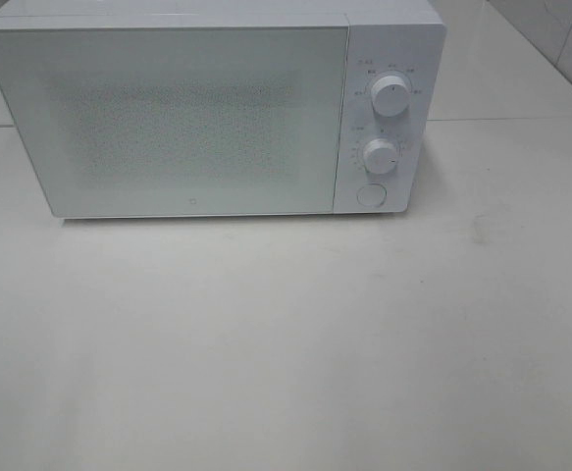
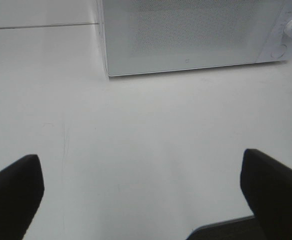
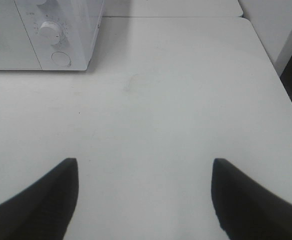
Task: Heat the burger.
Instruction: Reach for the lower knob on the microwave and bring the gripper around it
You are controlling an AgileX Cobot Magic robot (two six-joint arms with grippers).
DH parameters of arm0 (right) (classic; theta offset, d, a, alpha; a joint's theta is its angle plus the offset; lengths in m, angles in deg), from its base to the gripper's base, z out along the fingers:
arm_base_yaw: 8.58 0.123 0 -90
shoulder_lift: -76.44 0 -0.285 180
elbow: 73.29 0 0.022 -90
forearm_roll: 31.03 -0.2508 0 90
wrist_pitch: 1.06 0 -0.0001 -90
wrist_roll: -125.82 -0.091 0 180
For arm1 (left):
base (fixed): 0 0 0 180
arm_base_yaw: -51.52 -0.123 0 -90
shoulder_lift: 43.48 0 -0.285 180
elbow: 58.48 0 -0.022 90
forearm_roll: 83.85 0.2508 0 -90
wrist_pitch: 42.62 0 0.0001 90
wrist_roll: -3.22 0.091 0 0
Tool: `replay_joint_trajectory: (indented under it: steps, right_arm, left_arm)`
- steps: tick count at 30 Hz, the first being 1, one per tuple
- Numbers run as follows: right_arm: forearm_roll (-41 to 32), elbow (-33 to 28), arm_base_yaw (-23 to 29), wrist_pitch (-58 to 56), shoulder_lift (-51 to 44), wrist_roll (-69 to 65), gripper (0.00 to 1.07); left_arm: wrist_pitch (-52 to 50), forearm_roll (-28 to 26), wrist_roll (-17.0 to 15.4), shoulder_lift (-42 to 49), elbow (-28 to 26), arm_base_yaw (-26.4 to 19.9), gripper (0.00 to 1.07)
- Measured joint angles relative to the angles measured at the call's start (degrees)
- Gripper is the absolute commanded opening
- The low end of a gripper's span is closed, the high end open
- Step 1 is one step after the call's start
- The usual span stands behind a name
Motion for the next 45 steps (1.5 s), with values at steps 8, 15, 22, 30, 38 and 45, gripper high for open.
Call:
replay_joint_trajectory:
  steps: [8,15,22,30,38,45]
  right_arm:
    - [0.0,0.0,0.0,0.0,0.0,0.0,0.73]
    - [0.0,0.0,0.0,0.0,0.0,0.0,0.73]
    - [0.0,0.0,0.0,0.0,0.0,0.0,0.73]
    - [0.0,2.6,0.0,1.1,2.1,0.0,0.73]
    - [0.0,3.2,0.0,6.1,9.9,0.0,0.73]
    - [0.0,3.2,0.0,13.5,16.0,0.0,0.73]
  left_arm:
    - [0.0,0.0,0.0,0.0,0.0,0.0,1.0]
    - [0.0,0.0,0.0,0.0,0.0,0.0,1.0]
    - [0.0,0.0,0.0,0.0,0.0,0.0,1.0]
    - [0.0,0.0,0.0,0.0,0.0,0.0,1.0]
    - [0.0,0.0,0.0,0.0,0.0,0.0,1.0]
    - [0.0,0.0,0.0,0.0,0.0,0.0,1.0]
